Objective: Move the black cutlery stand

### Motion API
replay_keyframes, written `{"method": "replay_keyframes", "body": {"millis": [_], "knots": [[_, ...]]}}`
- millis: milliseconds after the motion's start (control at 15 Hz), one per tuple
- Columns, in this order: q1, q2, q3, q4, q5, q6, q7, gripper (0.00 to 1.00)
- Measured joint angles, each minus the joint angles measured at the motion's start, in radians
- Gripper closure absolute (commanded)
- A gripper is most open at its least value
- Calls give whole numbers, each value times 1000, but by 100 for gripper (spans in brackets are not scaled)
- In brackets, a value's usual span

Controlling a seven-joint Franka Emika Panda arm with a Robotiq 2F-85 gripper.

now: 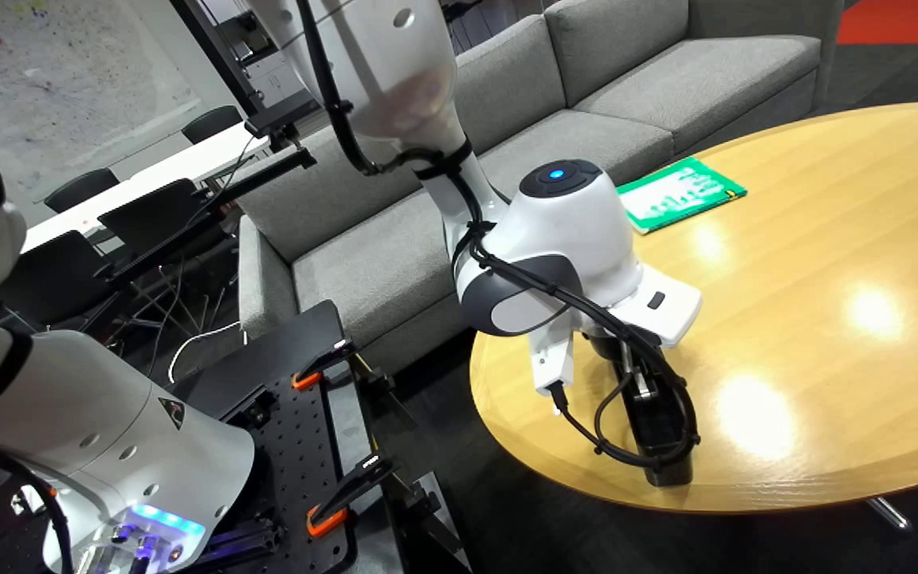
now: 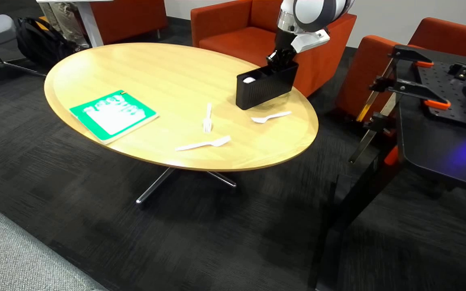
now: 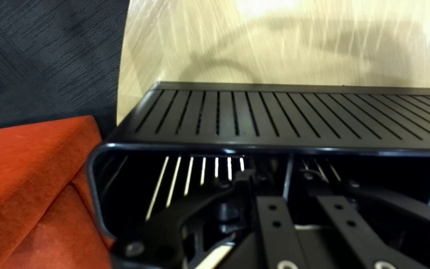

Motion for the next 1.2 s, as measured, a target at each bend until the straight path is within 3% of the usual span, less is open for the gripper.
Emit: {"method": "replay_keyframes", "body": {"millis": [733, 1200], "knots": [[76, -46, -22, 33, 0, -34, 0, 99], [149, -49, -95, 234, -20, -265, 0, 99]]}}
